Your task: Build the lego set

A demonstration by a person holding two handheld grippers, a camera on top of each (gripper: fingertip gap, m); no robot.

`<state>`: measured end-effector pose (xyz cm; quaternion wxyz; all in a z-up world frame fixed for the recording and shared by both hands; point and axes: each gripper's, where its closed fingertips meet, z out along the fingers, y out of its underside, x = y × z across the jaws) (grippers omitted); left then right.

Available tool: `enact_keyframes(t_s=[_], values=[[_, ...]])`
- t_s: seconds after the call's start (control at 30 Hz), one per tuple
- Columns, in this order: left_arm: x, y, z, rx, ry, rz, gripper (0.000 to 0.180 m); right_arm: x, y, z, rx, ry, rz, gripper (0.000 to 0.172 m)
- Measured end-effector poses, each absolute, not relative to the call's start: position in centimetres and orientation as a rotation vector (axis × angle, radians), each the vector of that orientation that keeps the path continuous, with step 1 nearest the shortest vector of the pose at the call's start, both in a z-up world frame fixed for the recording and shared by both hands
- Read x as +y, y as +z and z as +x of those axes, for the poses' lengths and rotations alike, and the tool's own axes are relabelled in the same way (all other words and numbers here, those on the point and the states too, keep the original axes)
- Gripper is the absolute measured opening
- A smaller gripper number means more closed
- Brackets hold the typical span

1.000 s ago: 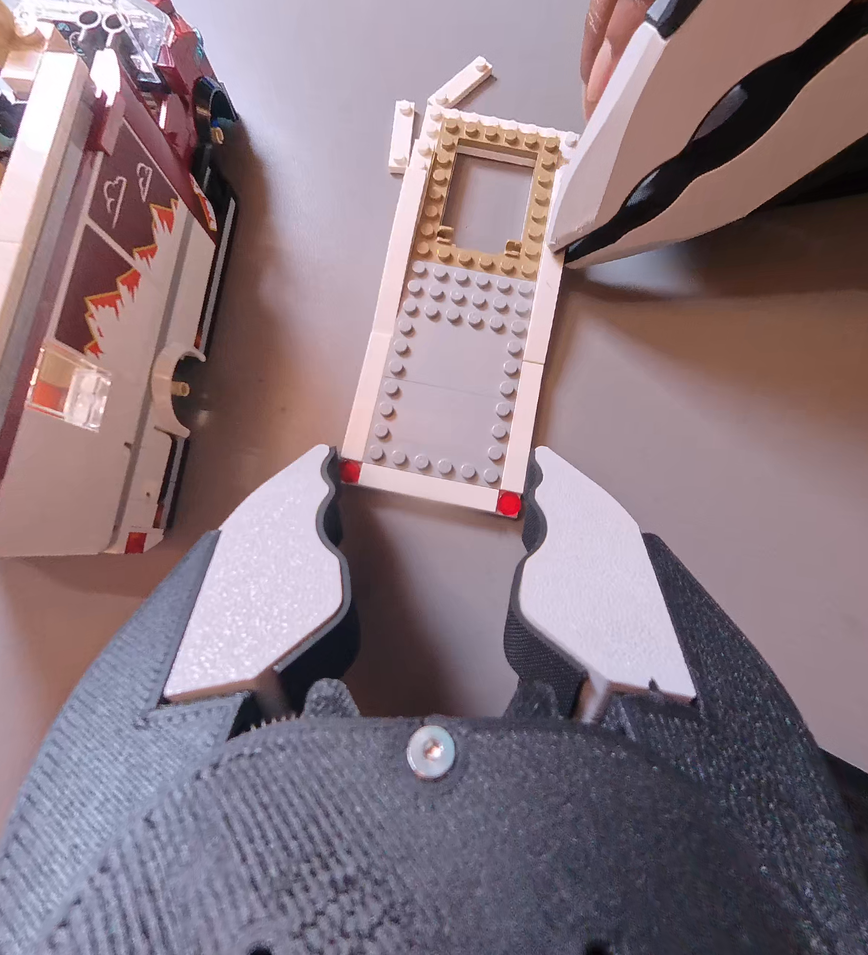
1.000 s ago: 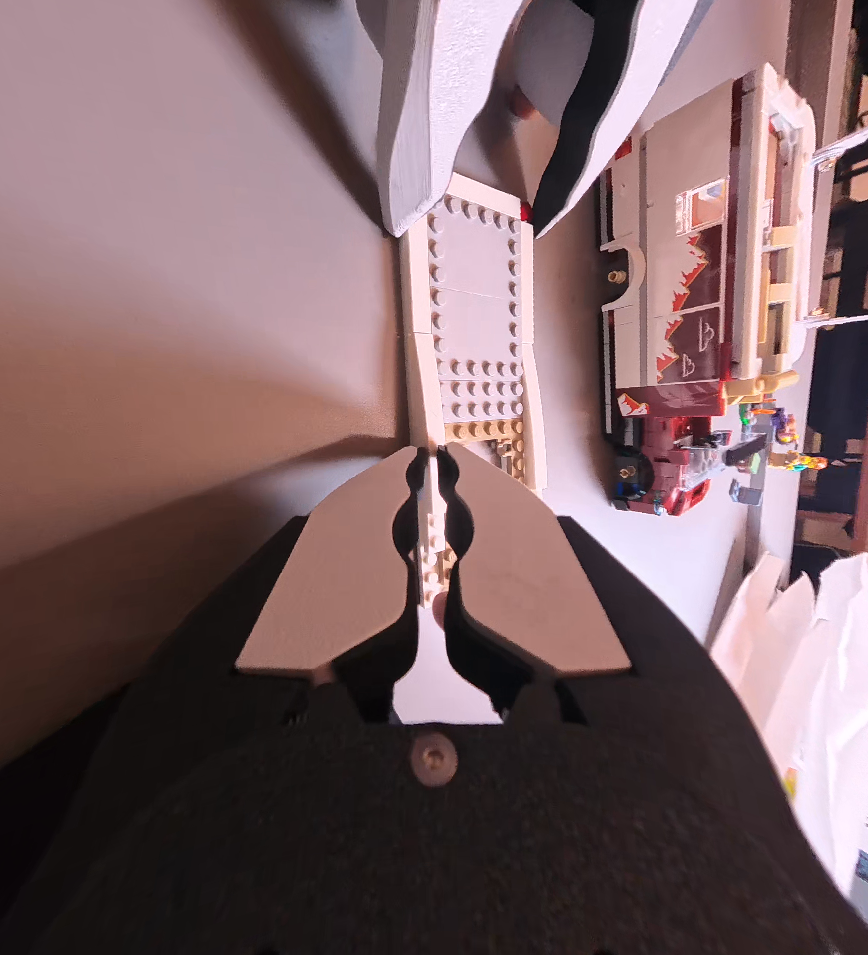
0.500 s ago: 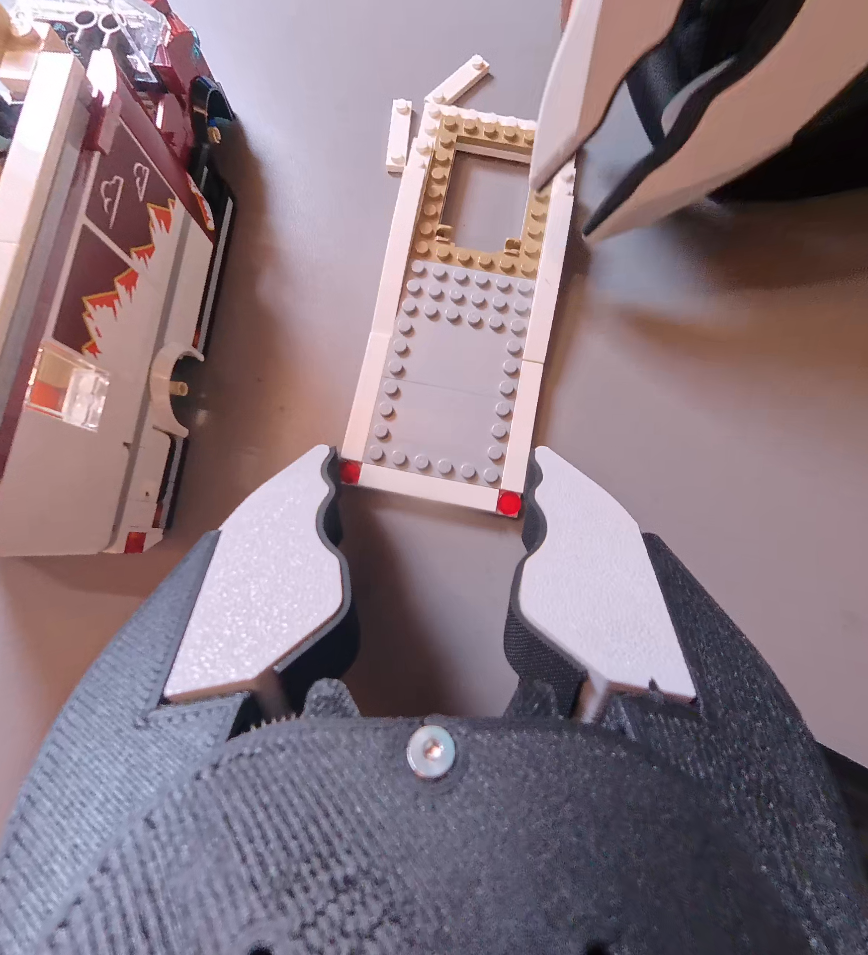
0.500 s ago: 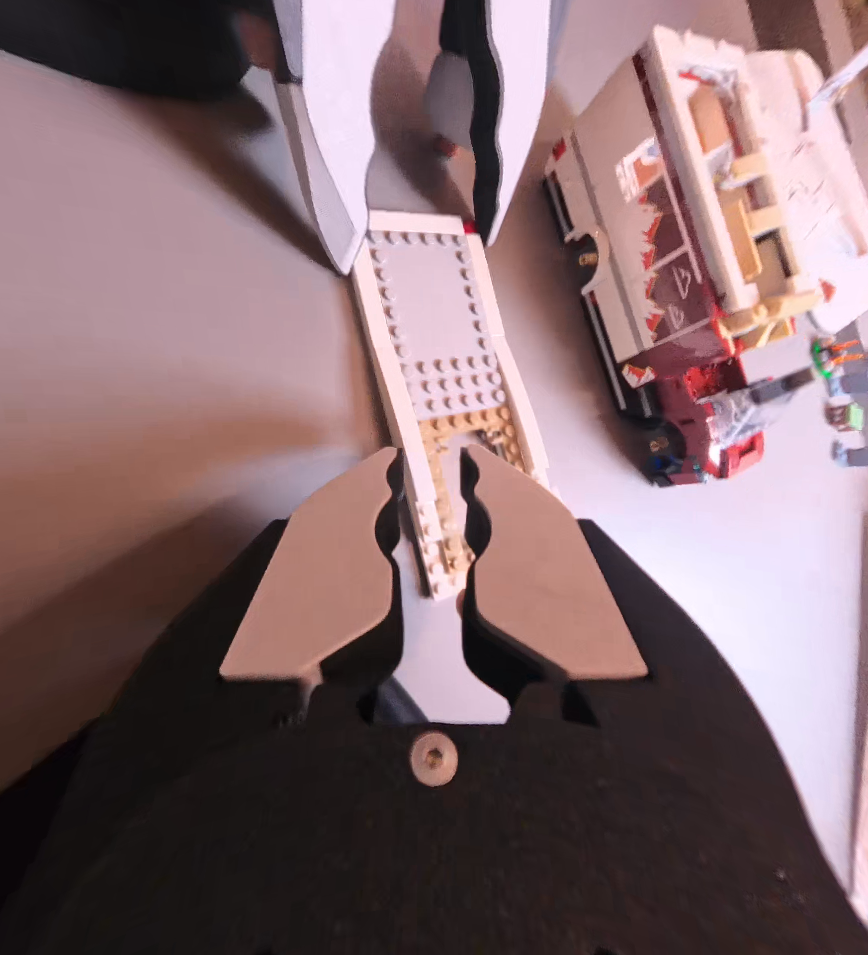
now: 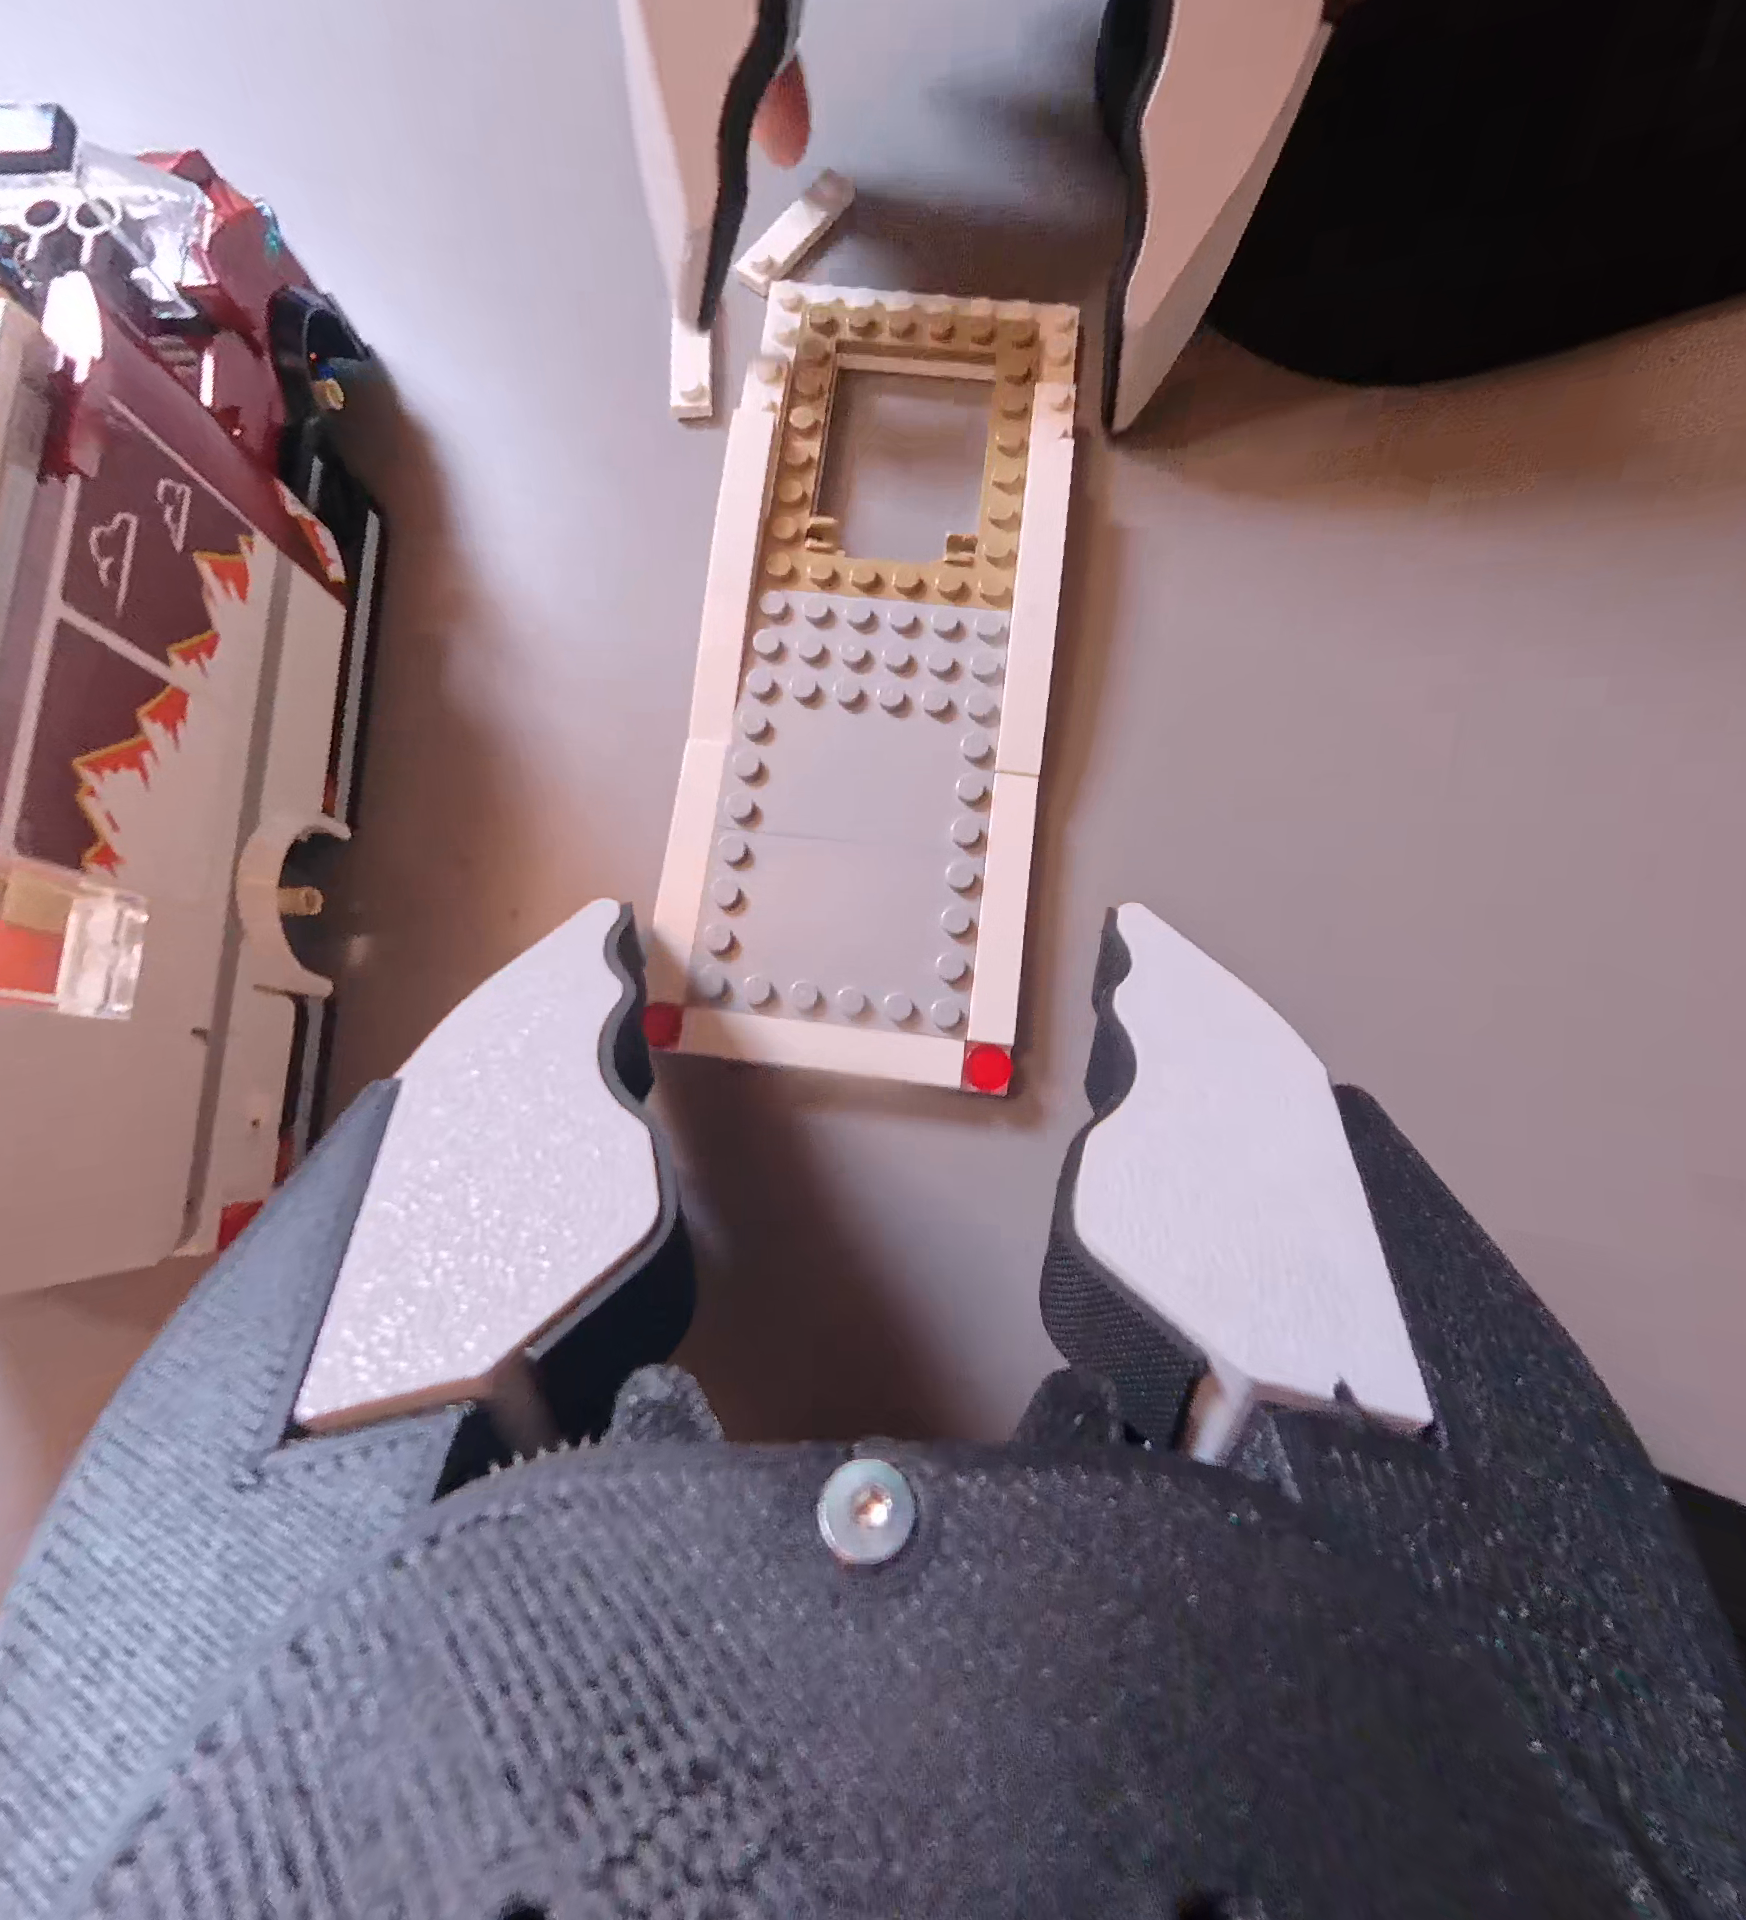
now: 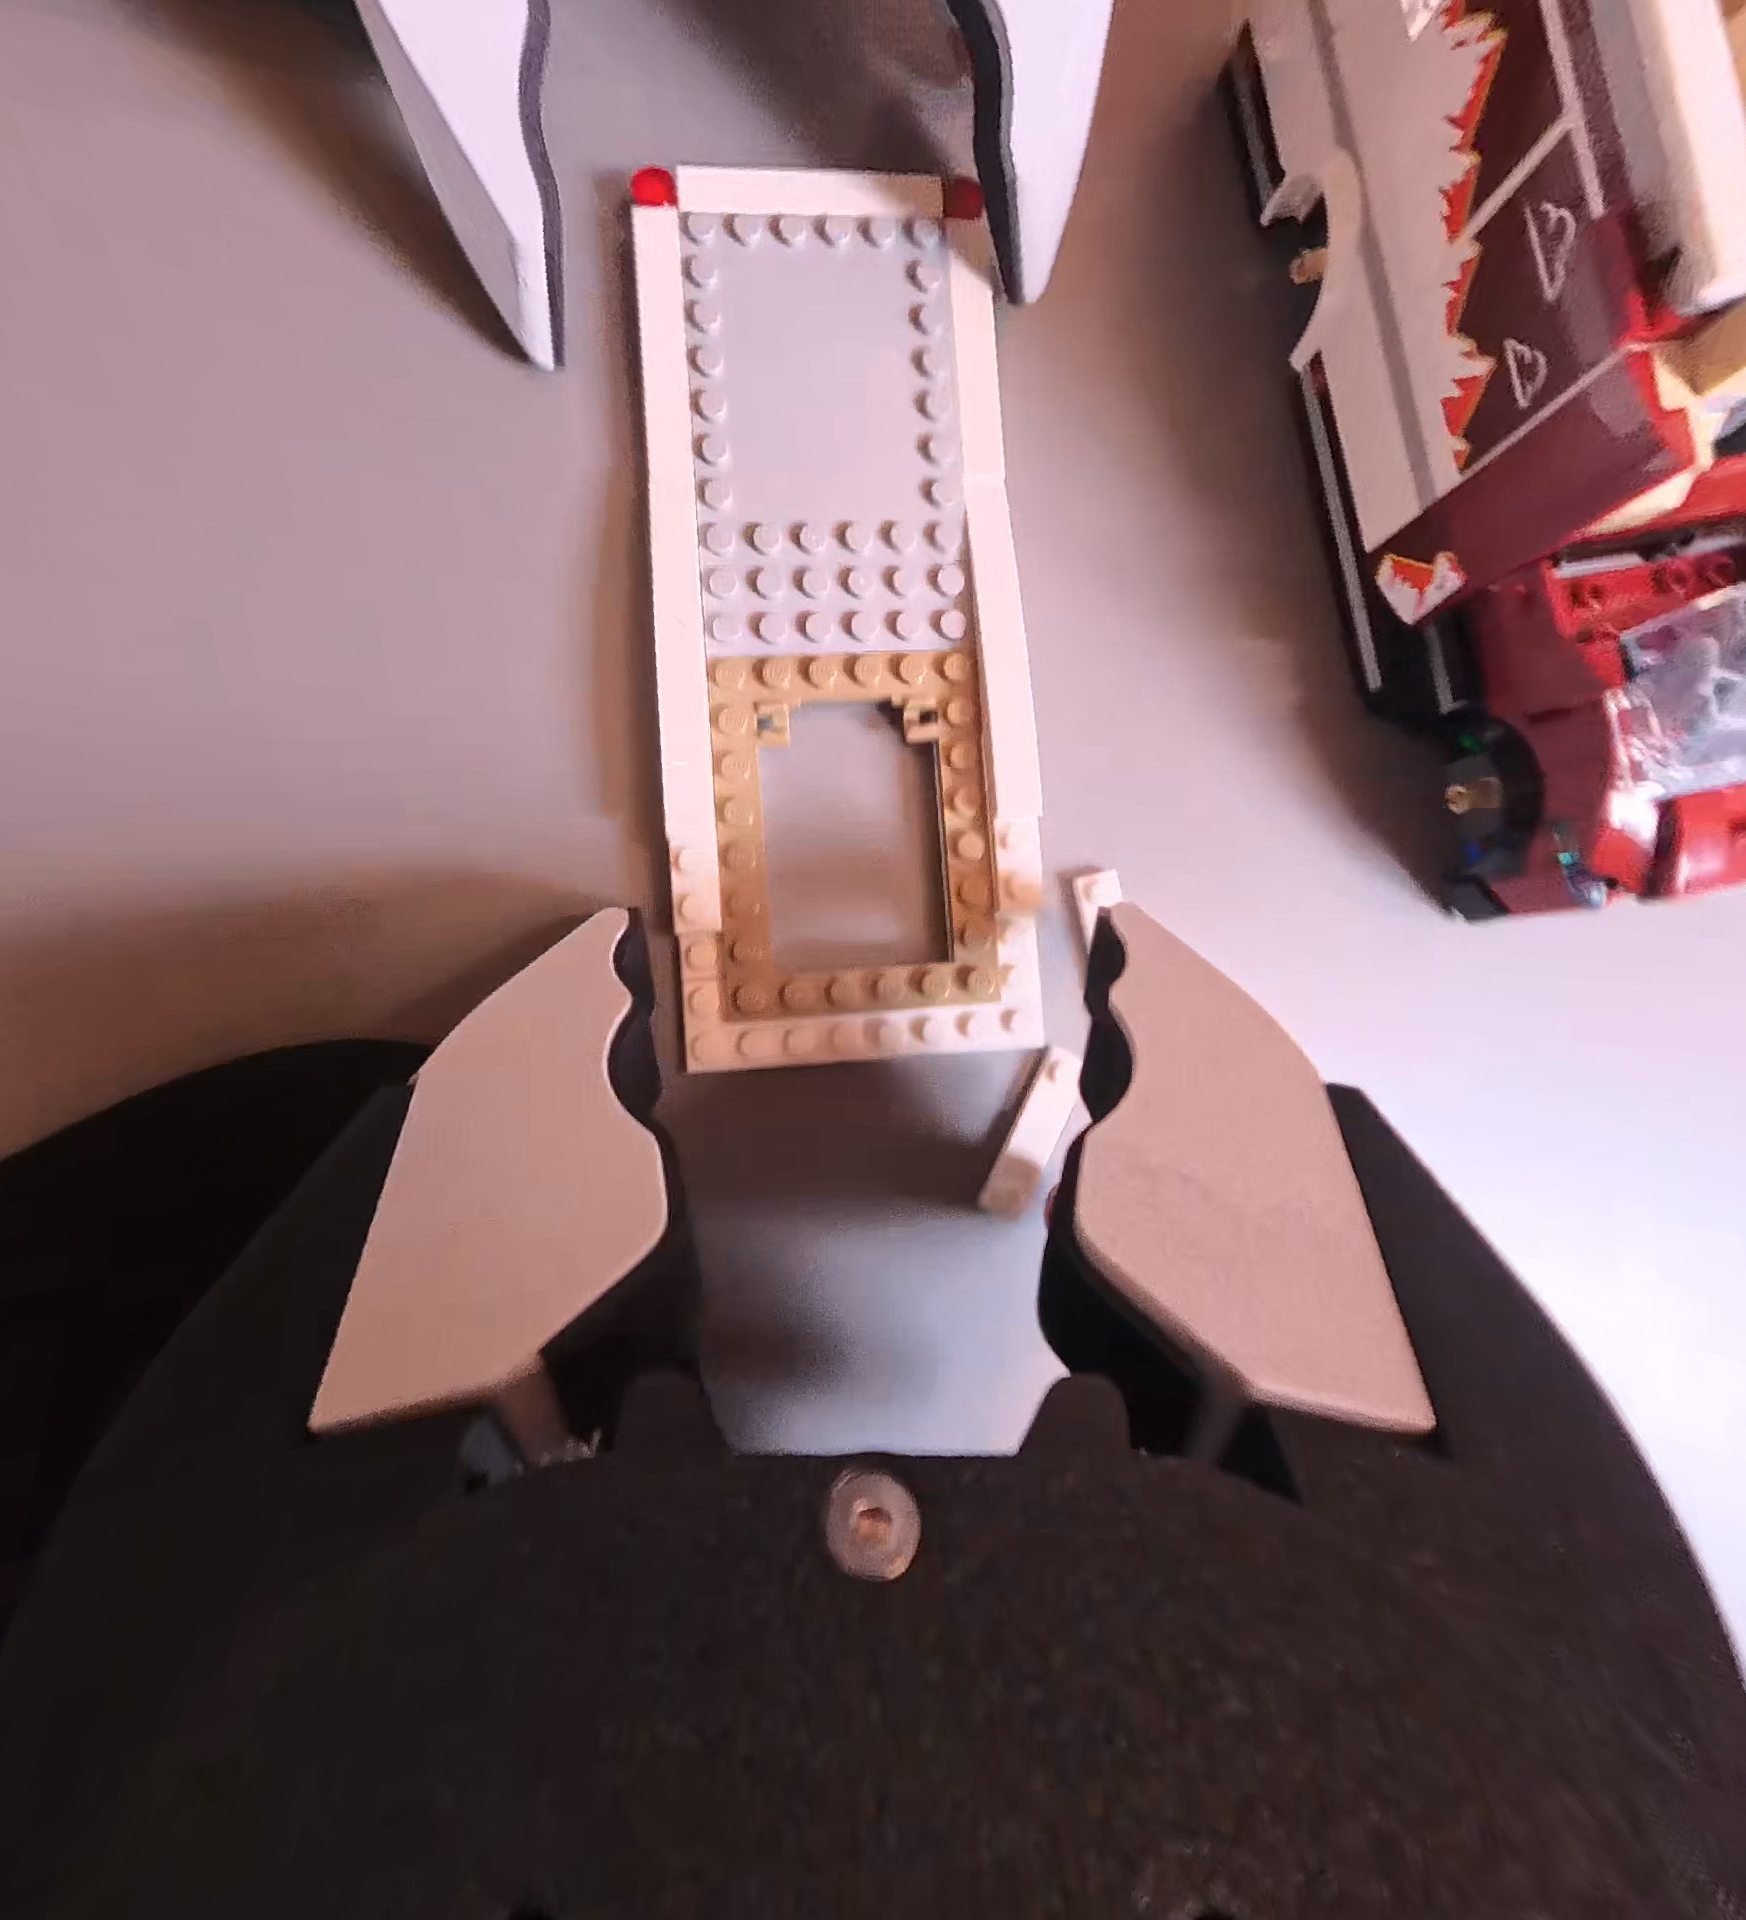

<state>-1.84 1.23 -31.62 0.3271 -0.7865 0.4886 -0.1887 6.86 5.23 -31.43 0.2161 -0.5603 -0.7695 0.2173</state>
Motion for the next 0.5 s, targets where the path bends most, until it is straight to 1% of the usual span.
enact_keyframes(t_s=[0.03, 0.1, 0.23, 0.27, 0.37, 0.47, 0.5], values=[[1.3, -31.6, -1.6, 1.282, -0.502, -2.059, 0.084, 5.2, -31.6, 6.6, -2.169, 0.618, -1.556, 0.078], [1.5, -31.7, -1.2, 1.285, -0.512, -2.064, 0.085, 4.8, -31.8, 6.5, -2.257, 0.668, -1.568, 0.068], [1.7, -31.8, -0.4, 1.287, -0.540, -2.079, 0.087, 4.9, -31.8, 6.0, -2.332, 0.624, -1.510, 0.068], [1.7, -31.8, -0.3, 1.298, -0.539, -2.080, 0.085, 4.8, -31.6, 5.9, -2.334, 0.603, -1.477, 0.067], [1.5, -31.7, -0.1, 1.346, -0.540, -2.076, 0.071, 4.5, -30.9, 5.8, -2.324, 0.568, -1.408, 0.067], [1.4, -31.6, 0.1, 1.373, -0.512, -2.040, 0.071, 4.2, -30.5, 6.2, -2.292, 0.565, -1.397, 0.066], [1.3, -31.5, 0.1, 1.382, -0.494, -2.023, 0.071, 4.0, -30.5, 6.5, -2.283, 0.592, -1.419, 0.069]])
